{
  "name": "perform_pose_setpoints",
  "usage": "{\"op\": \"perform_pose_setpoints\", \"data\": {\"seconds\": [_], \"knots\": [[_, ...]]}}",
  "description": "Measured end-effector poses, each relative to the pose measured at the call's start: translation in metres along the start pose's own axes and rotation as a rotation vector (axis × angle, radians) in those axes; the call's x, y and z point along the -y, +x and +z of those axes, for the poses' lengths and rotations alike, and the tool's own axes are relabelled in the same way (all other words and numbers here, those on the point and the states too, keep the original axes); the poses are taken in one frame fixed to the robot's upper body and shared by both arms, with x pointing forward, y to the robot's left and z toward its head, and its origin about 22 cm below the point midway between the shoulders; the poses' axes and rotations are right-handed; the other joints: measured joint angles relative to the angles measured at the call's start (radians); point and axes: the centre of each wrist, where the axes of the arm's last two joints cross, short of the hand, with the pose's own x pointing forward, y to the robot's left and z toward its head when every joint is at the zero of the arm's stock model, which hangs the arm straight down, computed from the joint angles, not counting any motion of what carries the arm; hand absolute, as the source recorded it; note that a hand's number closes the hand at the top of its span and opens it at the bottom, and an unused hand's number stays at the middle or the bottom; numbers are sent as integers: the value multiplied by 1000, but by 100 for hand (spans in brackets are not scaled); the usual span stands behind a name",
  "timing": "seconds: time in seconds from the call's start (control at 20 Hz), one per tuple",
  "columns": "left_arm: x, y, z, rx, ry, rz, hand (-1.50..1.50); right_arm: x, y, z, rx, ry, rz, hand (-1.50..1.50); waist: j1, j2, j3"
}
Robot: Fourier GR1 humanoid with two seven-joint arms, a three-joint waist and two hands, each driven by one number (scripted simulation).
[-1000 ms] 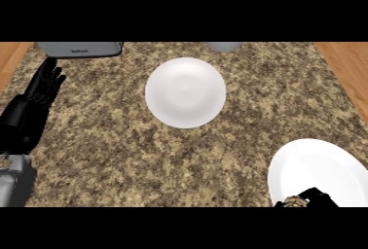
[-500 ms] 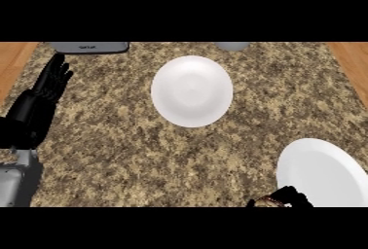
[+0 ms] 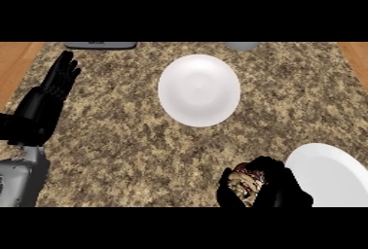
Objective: Pick the cupcake from the plate and place it in the plate
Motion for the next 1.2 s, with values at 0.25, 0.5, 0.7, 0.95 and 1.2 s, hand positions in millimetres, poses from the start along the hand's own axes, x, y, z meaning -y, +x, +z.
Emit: {"op": "perform_pose_setpoints", "data": {"seconds": [0.25,0.5,0.7,0.95,1.2], "knots": [[2,0,-3,3,-24,3,0,-10,26,-30,31,-14,-27,150,21,5,1],[5,5,-11,13,-39,7,0,-23,51,-69,23,0,-55,150,37,10,2],[6,6,-14,24,-48,6,0,-37,68,-100,-4,30,-69,150,48,13,2],[12,6,-15,27,-61,12,0,-59,84,-140,-65,65,-56,150,59,16,3],[13,9,-20,33,-59,13,0,-91,90,-168,-115,113,-2,150,64,20,3]]}}
